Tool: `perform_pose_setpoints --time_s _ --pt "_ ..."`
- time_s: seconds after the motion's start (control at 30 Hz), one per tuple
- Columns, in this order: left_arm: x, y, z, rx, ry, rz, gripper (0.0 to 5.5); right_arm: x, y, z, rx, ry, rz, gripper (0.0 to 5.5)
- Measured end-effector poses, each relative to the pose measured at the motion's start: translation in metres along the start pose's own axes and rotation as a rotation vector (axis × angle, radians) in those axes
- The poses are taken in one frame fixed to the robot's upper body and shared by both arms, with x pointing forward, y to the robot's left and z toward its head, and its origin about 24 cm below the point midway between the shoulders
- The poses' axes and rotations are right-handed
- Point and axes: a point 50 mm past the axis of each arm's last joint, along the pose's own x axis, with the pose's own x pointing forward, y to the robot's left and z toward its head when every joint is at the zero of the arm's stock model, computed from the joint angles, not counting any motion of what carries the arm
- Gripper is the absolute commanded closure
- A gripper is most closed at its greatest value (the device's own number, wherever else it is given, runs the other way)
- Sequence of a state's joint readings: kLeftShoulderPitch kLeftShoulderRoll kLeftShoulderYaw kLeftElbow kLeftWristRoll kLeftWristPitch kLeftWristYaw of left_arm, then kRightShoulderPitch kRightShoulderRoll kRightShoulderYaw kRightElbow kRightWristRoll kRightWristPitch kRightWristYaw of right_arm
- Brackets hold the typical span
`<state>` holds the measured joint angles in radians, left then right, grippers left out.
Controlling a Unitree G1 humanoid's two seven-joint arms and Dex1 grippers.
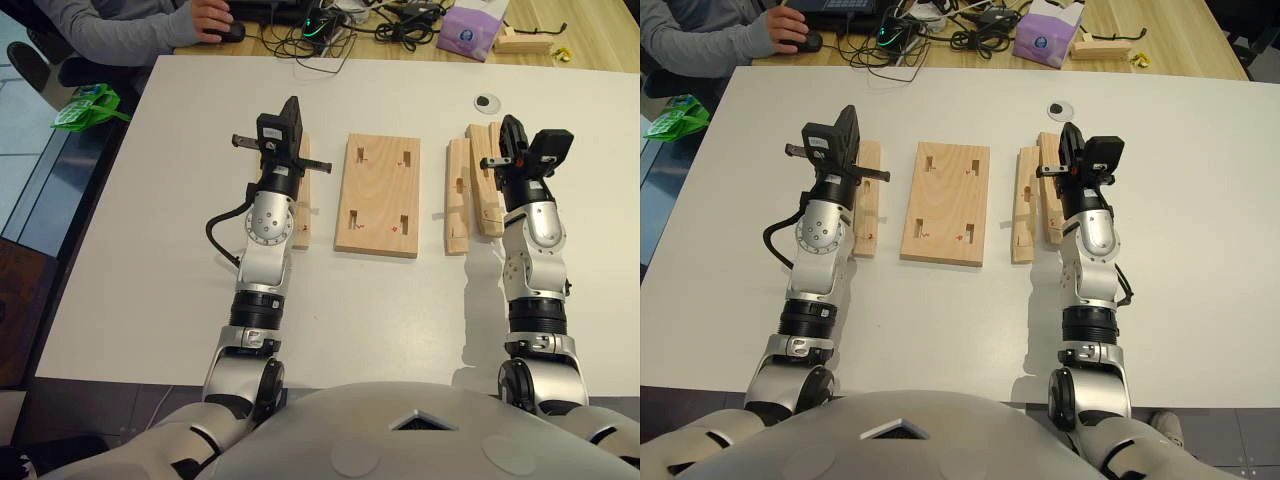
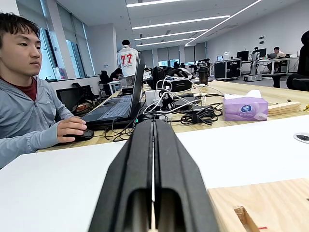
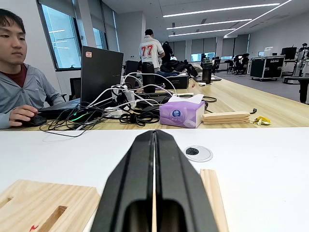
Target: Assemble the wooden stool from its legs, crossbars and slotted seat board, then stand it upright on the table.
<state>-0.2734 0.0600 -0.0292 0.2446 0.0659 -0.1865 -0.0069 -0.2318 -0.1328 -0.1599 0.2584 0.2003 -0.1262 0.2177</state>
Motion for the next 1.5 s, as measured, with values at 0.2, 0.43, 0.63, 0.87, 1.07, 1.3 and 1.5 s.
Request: perform_pose_setpoints --time_s 0.2,0.43,0.63,0.87,1.07,1.3,1.5 --pt "0.004 -0.005 0.004 0.069 -0.014 -0.041 5.47 0.001 0.000 -0.002 -0.011 -0.006 -0.014 5.50" --pt "0.003 -0.003 0.001 0.073 0.011 -0.069 5.47 -0.001 0.002 -0.004 -0.006 -0.013 -0.037 5.50" --pt "0.005 0.017 -0.005 0.080 0.081 0.027 5.47 -0.002 -0.001 -0.007 -0.009 -0.009 -0.046 5.50" --pt "-0.020 0.032 -0.019 0.069 0.223 0.014 5.47 -0.009 -0.003 -0.010 -0.014 -0.001 -0.055 5.50" --pt "-0.042 0.058 -0.005 0.119 0.269 0.005 5.47 -0.017 -0.007 -0.012 -0.026 0.004 -0.086 5.50" --pt "-0.074 0.067 -0.027 -0.037 0.458 -0.022 5.47 -0.023 -0.011 -0.019 -0.029 0.029 -0.115 5.50" --pt "-0.053 0.069 -0.014 -0.015 0.368 0.029 5.47 -0.020 -0.013 -0.017 -0.034 0.026 -0.117 5.50"
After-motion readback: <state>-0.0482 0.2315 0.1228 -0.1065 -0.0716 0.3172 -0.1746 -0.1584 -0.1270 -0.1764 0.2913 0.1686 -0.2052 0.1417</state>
